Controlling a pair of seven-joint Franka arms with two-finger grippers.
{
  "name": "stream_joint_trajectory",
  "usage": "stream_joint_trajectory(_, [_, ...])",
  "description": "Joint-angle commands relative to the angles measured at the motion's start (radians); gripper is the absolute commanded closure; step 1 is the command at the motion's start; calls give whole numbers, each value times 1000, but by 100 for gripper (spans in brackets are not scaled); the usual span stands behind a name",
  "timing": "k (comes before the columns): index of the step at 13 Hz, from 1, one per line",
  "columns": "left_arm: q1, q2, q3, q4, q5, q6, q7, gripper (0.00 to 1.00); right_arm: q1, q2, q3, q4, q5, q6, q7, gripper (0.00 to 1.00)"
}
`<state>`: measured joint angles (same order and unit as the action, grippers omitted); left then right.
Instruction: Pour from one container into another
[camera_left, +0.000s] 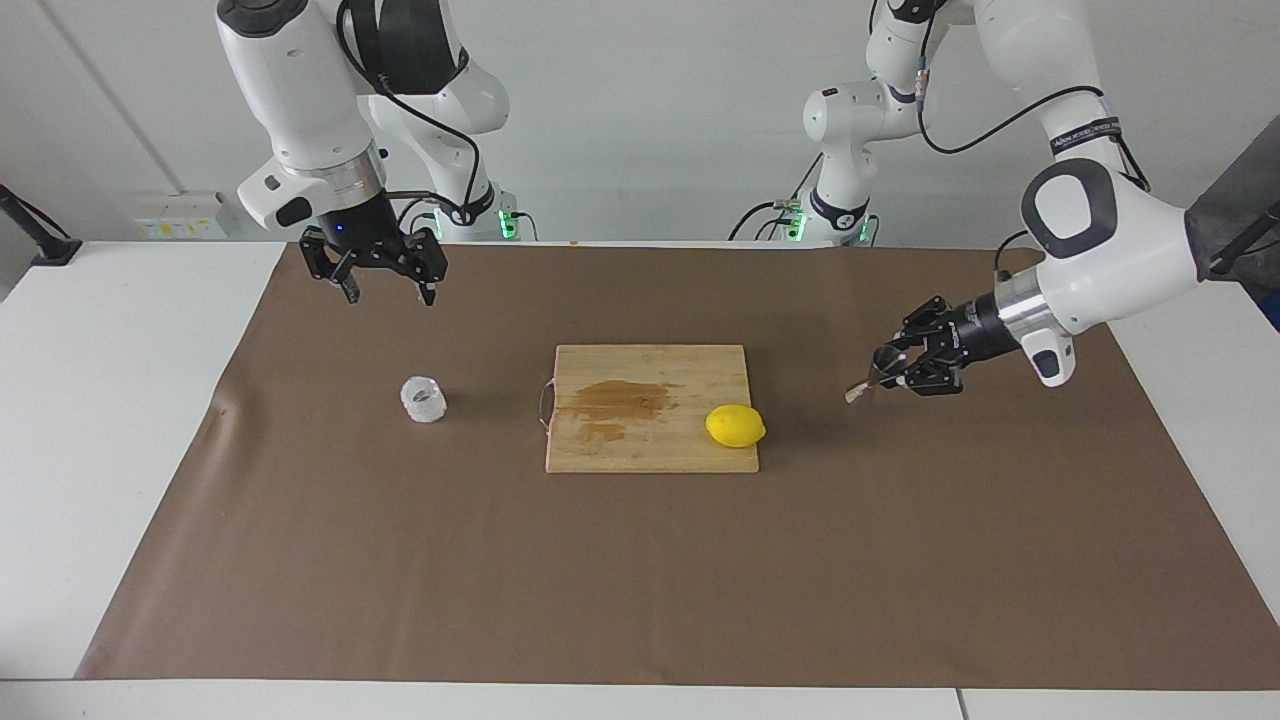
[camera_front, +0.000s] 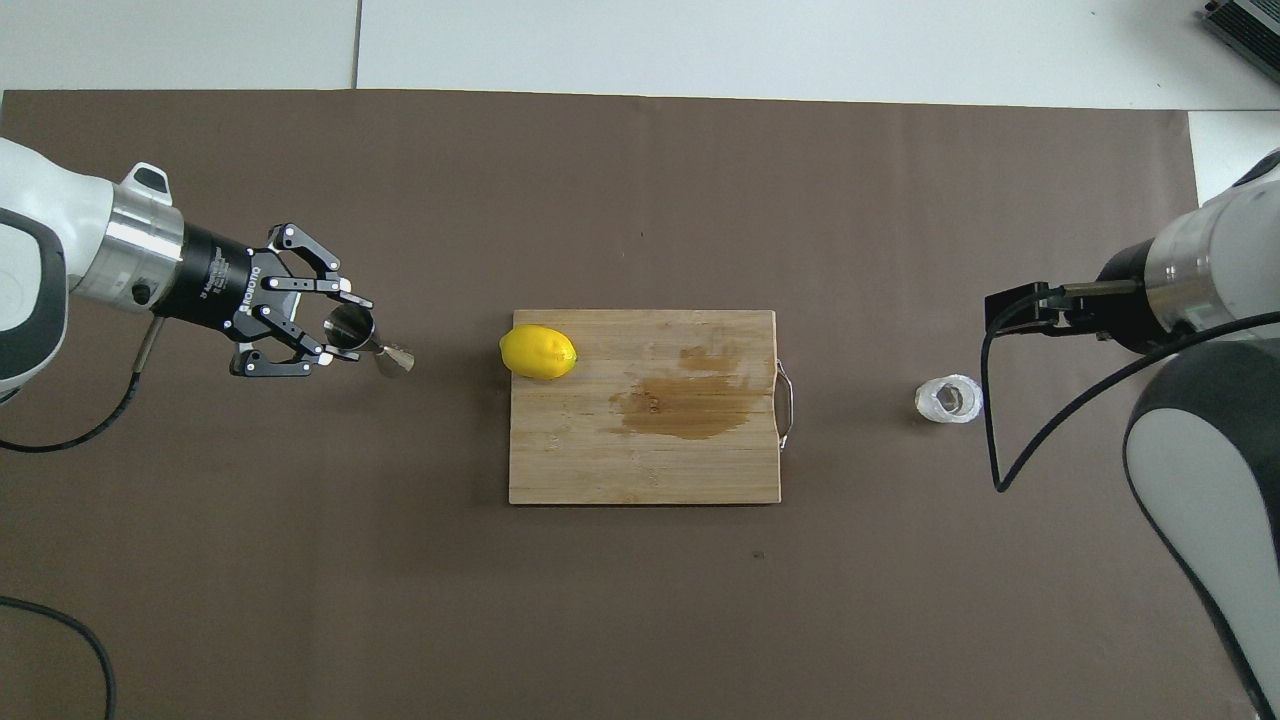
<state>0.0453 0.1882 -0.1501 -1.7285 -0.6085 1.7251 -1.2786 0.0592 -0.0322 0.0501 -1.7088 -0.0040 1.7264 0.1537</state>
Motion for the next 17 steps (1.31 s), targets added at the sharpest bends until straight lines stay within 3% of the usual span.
stream_joint_trajectory(1, [-98,-1,-17,20,-22,63,-112,100,-10,-15,8,-9,22,-10,14,0])
stream_joint_trajectory(6, [-303,17,-16,12,-68,266,-298,100,-10,-14,8,-9,22,-10,14,0])
stream_joint_trajectory(12, [-476,92,-16,7,-68,445,-357,100,-10,-14,8,-9,24,-10,14,0])
stream_joint_trajectory(17, [-513,141,-16,4,-62,497,-350,100,-10,-14,8,-9,24,-10,14,0])
